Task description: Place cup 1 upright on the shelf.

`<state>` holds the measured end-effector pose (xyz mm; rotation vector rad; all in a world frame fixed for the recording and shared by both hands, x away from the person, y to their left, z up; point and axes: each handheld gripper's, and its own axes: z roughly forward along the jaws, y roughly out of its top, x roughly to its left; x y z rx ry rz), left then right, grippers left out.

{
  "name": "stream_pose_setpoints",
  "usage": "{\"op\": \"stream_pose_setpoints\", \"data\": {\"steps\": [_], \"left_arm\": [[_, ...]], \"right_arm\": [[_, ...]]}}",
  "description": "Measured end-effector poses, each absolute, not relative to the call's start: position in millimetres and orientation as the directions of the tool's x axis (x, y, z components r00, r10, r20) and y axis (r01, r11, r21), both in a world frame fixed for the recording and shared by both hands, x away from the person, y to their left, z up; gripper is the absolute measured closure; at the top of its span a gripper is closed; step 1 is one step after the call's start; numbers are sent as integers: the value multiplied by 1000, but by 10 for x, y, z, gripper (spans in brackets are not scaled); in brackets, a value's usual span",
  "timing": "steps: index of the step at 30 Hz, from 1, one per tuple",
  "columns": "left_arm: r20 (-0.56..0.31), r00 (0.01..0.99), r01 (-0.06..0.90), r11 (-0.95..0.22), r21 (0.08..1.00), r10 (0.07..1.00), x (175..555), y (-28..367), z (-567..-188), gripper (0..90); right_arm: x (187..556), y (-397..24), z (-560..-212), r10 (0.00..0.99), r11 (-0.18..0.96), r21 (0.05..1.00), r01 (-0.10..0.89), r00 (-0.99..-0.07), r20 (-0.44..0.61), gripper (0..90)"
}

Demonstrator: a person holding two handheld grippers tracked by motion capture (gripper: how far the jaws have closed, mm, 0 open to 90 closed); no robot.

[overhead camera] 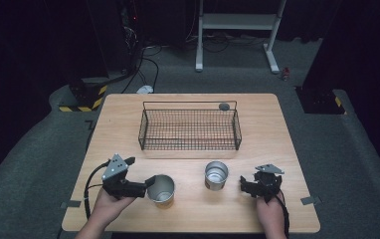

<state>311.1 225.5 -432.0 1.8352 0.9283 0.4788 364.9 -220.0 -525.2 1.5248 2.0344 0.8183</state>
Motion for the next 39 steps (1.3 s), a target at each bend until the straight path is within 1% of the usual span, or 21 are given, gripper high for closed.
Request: {"op": "stream_pose_setpoints", "data": {"steps": [10,18,26,33,39], "left_arm": [[-111,692,373,-221,901,713,3005,2084,-4314,1],[-110,734,364,-251,897,671,2950,1978,-4345,1],[-107,747,357,-259,898,657,2924,1953,-4369,0],[-80,754,340,-283,897,652,2912,1943,-4392,0],[-76,762,338,-295,894,643,2907,1920,-4418,0]], "right_arm": [[3649,-2200,-5252,961,207,700,683,-276,-15,79],[3649,-2200,-5252,961,207,700,683,-276,-15,79],[3649,-2200,-5252,961,207,700,683,-276,-15,79],[3650,-2200,-5252,961,207,700,683,-276,-15,79],[3649,-2200,-5252,961,206,700,683,-276,-14,79]]}}
